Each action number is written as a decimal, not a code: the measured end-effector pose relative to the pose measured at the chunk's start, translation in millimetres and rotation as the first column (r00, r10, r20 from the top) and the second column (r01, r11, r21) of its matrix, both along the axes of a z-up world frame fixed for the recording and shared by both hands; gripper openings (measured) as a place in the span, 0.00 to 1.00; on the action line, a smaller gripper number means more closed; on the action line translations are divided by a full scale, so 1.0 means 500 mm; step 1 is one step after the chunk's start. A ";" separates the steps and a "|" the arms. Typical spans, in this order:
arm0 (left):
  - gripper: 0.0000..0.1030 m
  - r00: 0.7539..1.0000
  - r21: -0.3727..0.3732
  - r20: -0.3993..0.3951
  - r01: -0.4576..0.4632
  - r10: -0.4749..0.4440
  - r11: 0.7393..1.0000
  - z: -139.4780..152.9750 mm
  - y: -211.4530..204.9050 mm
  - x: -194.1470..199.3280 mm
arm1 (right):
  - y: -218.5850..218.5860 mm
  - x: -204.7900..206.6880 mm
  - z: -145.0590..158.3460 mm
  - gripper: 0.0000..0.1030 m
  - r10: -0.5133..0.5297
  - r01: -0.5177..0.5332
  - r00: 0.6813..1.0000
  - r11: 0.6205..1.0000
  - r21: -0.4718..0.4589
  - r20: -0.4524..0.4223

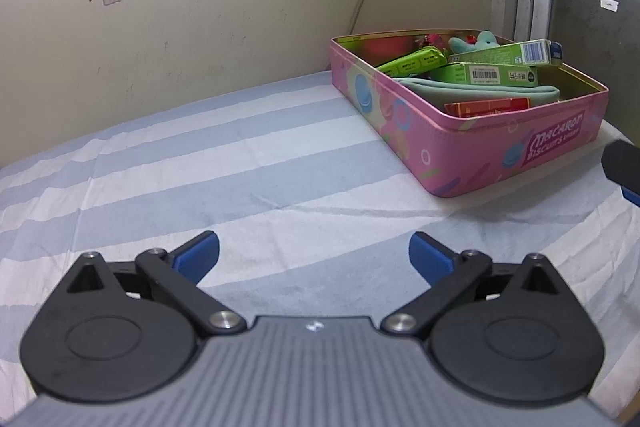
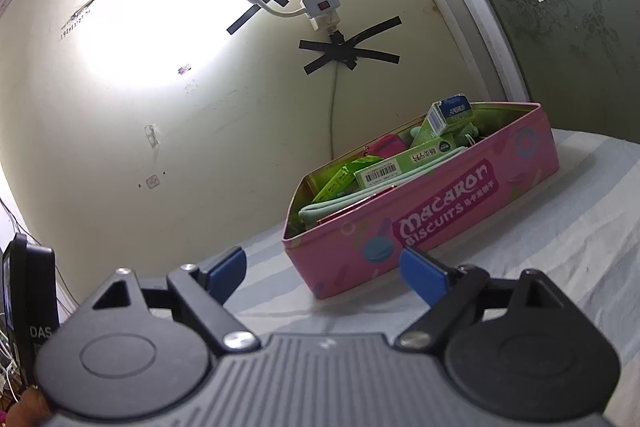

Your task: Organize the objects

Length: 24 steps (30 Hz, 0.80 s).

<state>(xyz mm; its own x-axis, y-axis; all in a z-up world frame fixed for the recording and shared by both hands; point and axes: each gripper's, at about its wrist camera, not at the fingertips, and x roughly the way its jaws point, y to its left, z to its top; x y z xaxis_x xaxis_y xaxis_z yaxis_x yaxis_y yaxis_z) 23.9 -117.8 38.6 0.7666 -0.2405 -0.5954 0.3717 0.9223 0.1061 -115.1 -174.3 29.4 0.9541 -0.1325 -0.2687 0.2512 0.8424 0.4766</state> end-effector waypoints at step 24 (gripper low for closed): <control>1.00 1.000 0.009 0.005 -0.002 0.002 1.000 0.003 0.000 -0.010 | -0.002 -0.003 -0.007 0.86 -0.010 0.010 1.000 1.000 0.017 -0.005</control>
<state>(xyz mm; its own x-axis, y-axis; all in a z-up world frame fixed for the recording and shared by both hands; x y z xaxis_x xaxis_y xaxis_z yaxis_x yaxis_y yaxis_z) 18.9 -117.9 40.3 0.7700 -0.2334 -0.5938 0.3690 0.9222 0.1159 -116.5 -175.3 25.8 0.9515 -0.1373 -0.2753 0.2616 0.8318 0.4895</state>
